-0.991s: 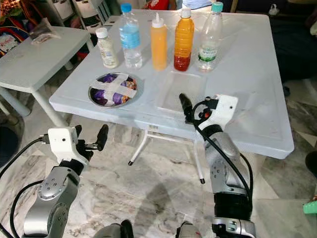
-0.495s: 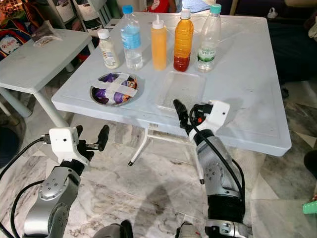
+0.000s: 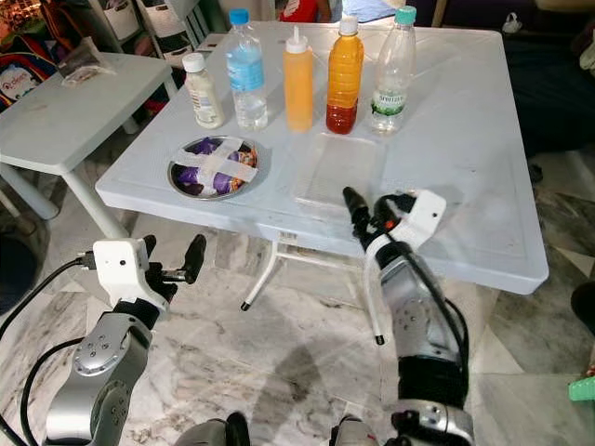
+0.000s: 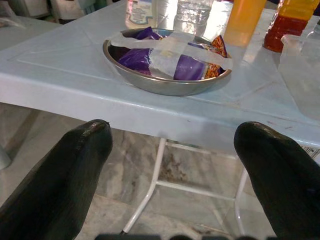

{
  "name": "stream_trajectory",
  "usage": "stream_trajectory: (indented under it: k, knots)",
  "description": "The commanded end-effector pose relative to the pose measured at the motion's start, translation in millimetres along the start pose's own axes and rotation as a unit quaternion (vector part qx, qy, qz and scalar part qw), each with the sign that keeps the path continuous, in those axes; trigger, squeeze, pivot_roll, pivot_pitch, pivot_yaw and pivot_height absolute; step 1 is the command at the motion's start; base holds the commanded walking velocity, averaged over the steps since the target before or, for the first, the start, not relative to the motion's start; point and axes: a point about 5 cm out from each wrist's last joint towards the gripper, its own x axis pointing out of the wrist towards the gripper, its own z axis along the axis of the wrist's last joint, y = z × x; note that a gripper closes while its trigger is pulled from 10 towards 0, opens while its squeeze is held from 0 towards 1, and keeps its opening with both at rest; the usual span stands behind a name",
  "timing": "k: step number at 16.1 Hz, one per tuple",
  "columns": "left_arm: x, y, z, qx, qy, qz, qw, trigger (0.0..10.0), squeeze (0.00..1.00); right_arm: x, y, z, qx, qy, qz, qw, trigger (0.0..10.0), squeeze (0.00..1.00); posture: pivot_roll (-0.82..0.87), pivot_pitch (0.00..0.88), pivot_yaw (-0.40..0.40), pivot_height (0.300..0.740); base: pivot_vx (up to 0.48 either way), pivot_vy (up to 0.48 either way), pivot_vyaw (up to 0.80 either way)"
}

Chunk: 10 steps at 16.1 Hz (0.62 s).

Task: Restocking fridge

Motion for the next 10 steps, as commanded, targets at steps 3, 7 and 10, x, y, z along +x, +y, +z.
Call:
stream_trajectory:
  k: [3, 7, 10]
  knots:
    - [-1.7, 4.5, -1, 0.013, 0.006, 0.006, 1.000, 10.0, 0.00, 8.2, 2.7, 0, 0.029, 0.012, 0.009, 0.999, 10.0, 0.00, -0.07, 0.150, 0.112, 0.740, 0.000, 0.000, 0.00]
    - [-1.3, 3.9, -1, 0.014, 0.007, 0.003, 1.000, 10.0, 0.00, 15.0, 9.2, 0, 0.045, 0.021, 0.031, 0.998, 4.0, 0.00, -0.07, 0.155, 0.117, 0.740, 0.000, 0.000, 0.00]
    - [-2.1, 2.8, -2, 0.016, 0.009, 0.002, 1.000, 10.0, 0.00, 16.5, 9.8, -8, 0.060, 0.039, 0.035, 0.997, 0.0, 0.00, -0.07, 0.157, 0.113, 0.740, 0.000, 0.000, 0.00]
